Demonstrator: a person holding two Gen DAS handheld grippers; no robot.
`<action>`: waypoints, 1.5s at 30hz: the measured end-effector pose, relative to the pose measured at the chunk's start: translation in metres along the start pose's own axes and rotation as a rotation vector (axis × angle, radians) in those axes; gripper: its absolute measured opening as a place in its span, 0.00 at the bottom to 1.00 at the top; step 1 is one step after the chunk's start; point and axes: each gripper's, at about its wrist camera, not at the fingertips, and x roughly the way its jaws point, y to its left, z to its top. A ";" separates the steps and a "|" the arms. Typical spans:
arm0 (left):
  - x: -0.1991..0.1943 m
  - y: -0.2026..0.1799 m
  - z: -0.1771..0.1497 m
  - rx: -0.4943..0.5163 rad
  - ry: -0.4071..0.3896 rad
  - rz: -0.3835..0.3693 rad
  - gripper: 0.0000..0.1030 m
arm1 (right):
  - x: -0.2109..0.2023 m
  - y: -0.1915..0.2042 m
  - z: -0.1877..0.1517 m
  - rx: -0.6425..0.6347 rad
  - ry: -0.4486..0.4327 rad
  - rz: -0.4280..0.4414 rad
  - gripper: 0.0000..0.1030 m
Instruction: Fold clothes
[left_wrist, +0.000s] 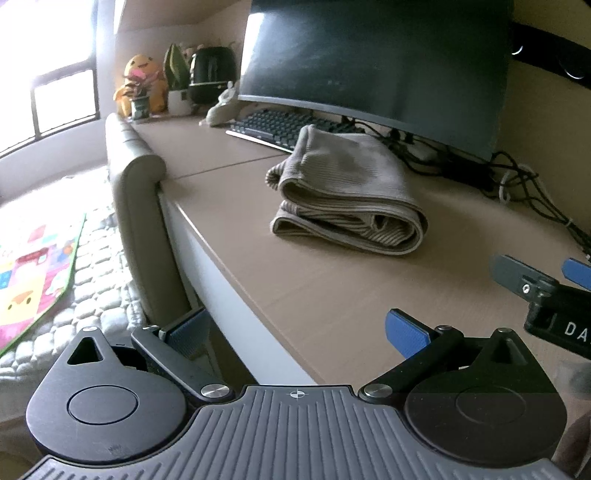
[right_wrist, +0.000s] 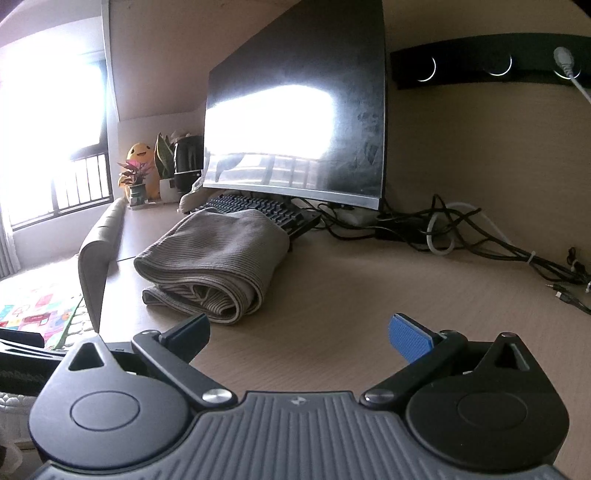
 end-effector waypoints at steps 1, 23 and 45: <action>0.000 0.001 0.000 -0.001 0.004 0.001 1.00 | 0.000 0.000 0.000 0.000 0.000 0.000 1.00; 0.006 -0.004 0.003 0.021 0.020 0.002 1.00 | -0.001 -0.003 0.000 0.010 -0.004 0.005 1.00; 0.008 -0.004 0.001 0.026 0.028 0.013 1.00 | -0.002 -0.003 -0.001 0.014 -0.008 0.004 1.00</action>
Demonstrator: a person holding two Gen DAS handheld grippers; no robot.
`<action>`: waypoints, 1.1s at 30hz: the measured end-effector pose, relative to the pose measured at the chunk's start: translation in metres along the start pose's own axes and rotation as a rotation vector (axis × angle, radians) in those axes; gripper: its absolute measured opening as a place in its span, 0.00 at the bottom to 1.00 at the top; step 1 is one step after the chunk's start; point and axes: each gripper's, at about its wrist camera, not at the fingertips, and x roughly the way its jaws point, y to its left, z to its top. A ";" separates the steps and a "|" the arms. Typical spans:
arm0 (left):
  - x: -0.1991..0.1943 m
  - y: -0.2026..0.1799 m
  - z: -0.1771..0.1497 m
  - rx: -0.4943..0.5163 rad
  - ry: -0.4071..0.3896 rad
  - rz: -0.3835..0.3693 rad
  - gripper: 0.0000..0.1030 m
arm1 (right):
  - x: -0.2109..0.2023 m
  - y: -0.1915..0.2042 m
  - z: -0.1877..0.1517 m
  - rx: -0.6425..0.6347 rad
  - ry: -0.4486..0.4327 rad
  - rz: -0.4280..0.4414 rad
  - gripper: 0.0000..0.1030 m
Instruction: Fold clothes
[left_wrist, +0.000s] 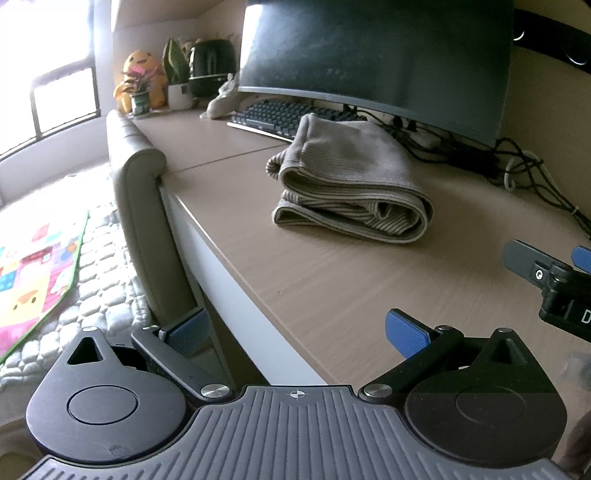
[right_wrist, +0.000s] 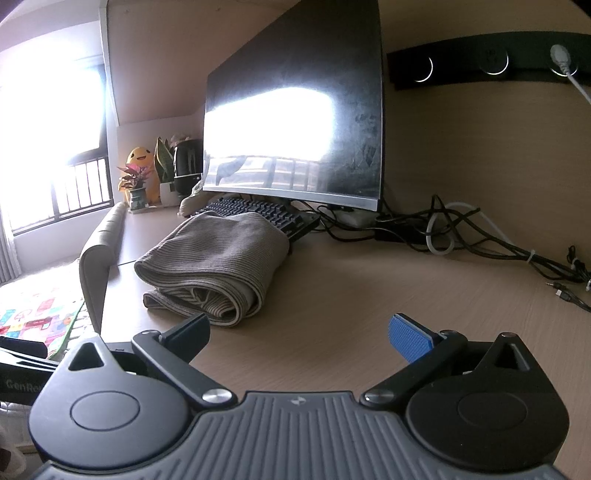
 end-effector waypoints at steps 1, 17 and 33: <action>0.000 0.000 0.000 0.000 0.001 0.000 1.00 | 0.000 0.000 0.000 0.001 0.000 0.001 1.00; -0.002 -0.001 -0.001 -0.001 -0.005 -0.006 1.00 | -0.001 0.000 0.000 0.004 0.000 0.002 1.00; 0.000 -0.008 0.000 0.019 -0.007 -0.007 1.00 | -0.001 -0.003 0.000 0.019 0.002 0.009 1.00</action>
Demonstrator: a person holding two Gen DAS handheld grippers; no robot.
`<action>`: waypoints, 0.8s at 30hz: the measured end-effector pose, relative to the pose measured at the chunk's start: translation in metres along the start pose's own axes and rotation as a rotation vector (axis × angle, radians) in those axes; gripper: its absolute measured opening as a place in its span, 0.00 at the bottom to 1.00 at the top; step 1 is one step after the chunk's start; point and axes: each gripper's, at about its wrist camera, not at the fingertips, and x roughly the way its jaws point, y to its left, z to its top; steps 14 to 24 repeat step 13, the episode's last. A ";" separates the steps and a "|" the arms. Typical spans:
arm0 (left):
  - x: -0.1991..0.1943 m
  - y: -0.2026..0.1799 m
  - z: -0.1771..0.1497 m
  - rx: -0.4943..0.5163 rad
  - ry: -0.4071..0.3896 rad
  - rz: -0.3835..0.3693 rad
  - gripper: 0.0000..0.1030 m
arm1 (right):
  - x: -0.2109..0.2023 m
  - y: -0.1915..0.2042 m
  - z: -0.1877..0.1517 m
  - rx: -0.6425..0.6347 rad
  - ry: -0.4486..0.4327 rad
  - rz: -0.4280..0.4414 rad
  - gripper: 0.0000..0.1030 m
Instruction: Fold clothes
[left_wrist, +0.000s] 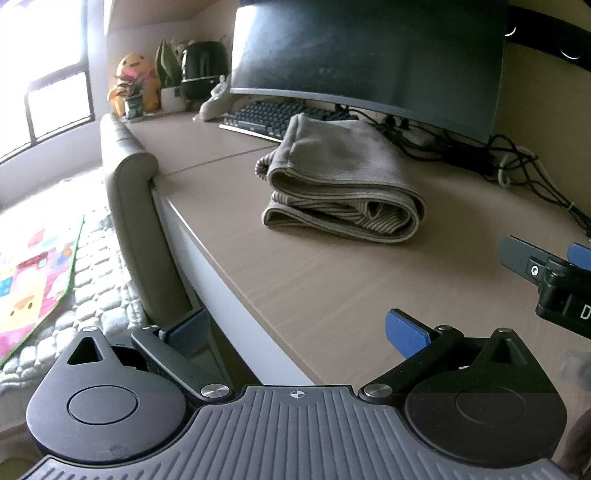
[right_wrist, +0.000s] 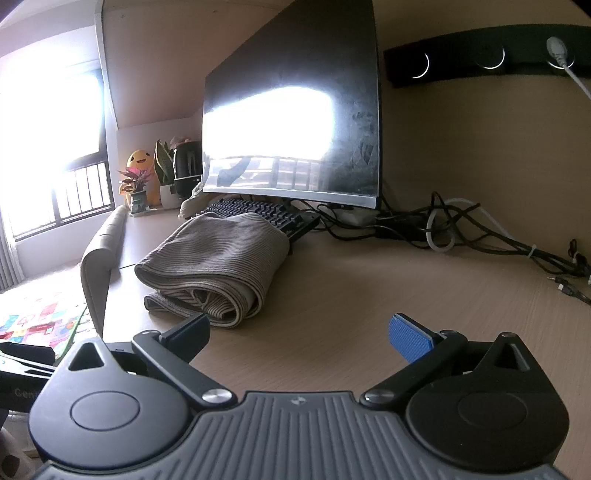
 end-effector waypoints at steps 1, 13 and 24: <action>0.000 0.000 0.000 0.001 -0.002 0.001 1.00 | 0.000 0.000 0.000 0.000 0.000 0.000 1.00; -0.004 -0.002 0.022 0.073 -0.041 -0.010 1.00 | 0.000 -0.001 0.000 0.000 0.009 0.016 1.00; -0.004 -0.002 0.022 0.073 -0.041 -0.010 1.00 | 0.000 -0.001 0.000 0.000 0.009 0.016 1.00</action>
